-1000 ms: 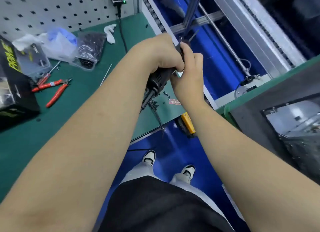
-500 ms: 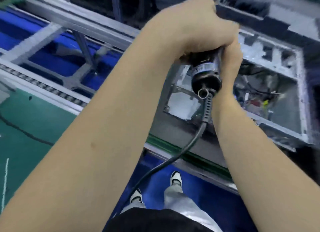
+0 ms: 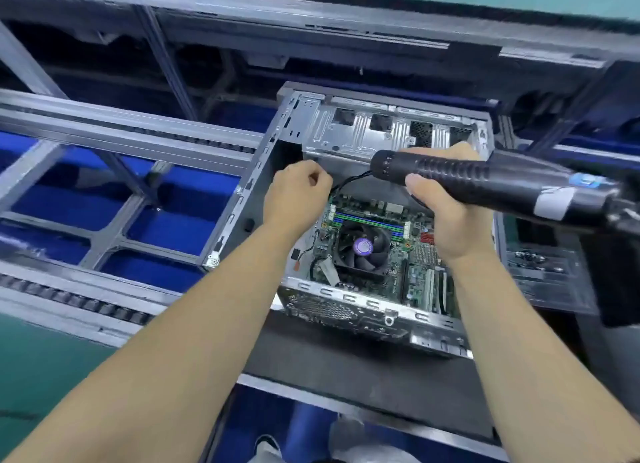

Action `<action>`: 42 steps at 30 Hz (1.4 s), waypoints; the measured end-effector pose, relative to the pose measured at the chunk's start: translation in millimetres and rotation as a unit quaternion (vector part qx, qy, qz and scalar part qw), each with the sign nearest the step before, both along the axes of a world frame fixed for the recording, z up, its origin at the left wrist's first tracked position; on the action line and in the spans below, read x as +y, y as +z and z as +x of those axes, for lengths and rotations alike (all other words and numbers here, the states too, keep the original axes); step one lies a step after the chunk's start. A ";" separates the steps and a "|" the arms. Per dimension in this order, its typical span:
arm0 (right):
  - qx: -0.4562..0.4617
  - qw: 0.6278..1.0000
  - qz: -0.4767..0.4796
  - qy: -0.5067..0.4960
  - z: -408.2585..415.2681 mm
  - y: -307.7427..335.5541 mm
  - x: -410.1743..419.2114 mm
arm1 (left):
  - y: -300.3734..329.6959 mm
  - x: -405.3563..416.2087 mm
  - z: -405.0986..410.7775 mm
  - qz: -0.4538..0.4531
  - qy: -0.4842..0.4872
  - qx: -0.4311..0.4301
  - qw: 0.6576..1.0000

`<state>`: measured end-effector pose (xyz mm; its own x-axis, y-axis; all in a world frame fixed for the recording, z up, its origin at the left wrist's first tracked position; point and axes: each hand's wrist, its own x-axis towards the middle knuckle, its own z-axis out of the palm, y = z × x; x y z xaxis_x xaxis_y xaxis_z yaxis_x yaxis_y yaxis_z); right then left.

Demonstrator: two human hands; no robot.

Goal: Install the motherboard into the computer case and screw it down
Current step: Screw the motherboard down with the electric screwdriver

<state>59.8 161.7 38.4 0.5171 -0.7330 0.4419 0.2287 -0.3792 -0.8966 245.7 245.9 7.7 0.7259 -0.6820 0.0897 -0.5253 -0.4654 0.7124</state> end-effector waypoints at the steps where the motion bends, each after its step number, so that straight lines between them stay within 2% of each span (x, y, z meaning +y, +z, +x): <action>1: -0.012 1.000 0.016 -0.001 -2.3 -1.4 -7.0 | -5.5 0.9 -0.1 0.016 0.008 0.014 1.000; 4: -0.090 0.995 0.029 0.020 -3.6 0.9 -20.6 | -9.4 -6.4 2.9 0.016 0.004 0.012 1.000; 6: -0.103 0.993 0.041 0.030 -3.8 1.8 -22.5 | -9.6 -10.5 4.7 0.025 0.013 0.013 1.000; 10: -0.087 0.994 0.058 0.010 -3.4 -1.2 -23.0 | -21.9 -8.4 9.6 0.080 -0.004 0.074 0.994; 13: -0.055 0.994 0.092 -0.008 -6.2 -5.7 -23.8 | -22.7 -7.3 8.0 0.085 0.016 0.062 0.994; 15: -0.021 0.993 0.120 -0.003 -6.2 -9.8 -22.3 | -15.1 -8.5 3.5 0.038 0.029 0.008 0.999; 16: -0.012 0.991 0.136 0.004 -4.6 -11.5 -20.9 | -11.8 -8.3 1.3 0.004 0.001 -0.039 0.999; 18: -0.005 0.984 0.175 0.028 0.1 -14.5 -16.3 | -7.4 -6.4 -3.5 -0.050 -0.133 -0.152 0.978; 20: 0.013 0.983 0.179 0.037 5.8 -16.6 -10.1 | -3.5 -3.5 -11.5 -0.062 -0.256 -0.215 0.940; 23: 0.041 0.985 0.166 0.032 14.2 -19.0 0.3 | -8.0 -0.2 -18.4 -0.077 -0.322 -0.171 0.928; 29: 0.094 0.982 0.159 0.035 23.3 -14.6 15.8 | -12.1 5.1 -12.1 -0.078 -0.317 -0.040 0.944; 32: 0.186 0.970 0.128 0.089 3.7 -0.8 14.8 | -14.0 3.3 -6.6 -0.093 -0.276 -0.063 0.955; 34: 0.238 0.965 0.097 0.043 -11.7 13.3 6.3 | -15.3 2.9 -1.2 -0.090 -0.235 -0.107 0.962; 35: 0.222 0.967 0.123 0.005 -18.5 20.3 -0.4 | -16.0 3.2 0.4 -0.091 -0.213 -0.122 0.965; 37: 0.123 0.960 0.239 -0.079 -27.4 40.1 -10.4 | -17.4 4.6 0.8 -0.095 -0.182 -0.145 0.968; 39: 0.058 0.939 0.271 -0.205 -28.0 61.3 -17.8 | -17.8 5.2 -0.7 -0.088 -0.169 -0.173 0.966; 40: 0.058 0.934 0.235 -0.264 -26.5 70.8 -19.5 | -17.6 4.9 -1.8 -0.082 -0.164 -0.184 0.966; 42: 0.096 0.932 0.079 -0.341 -20.4 86.2 -12.4 | -16.8 3.3 -3.3 -0.080 -0.152 -0.190 0.967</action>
<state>39.4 149.2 124.6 -0.0340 -0.9681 0.2482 -0.1866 -0.2379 -0.9532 242.4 249.2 -9.1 0.3878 -0.8142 0.4321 -0.8588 -0.1489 0.4903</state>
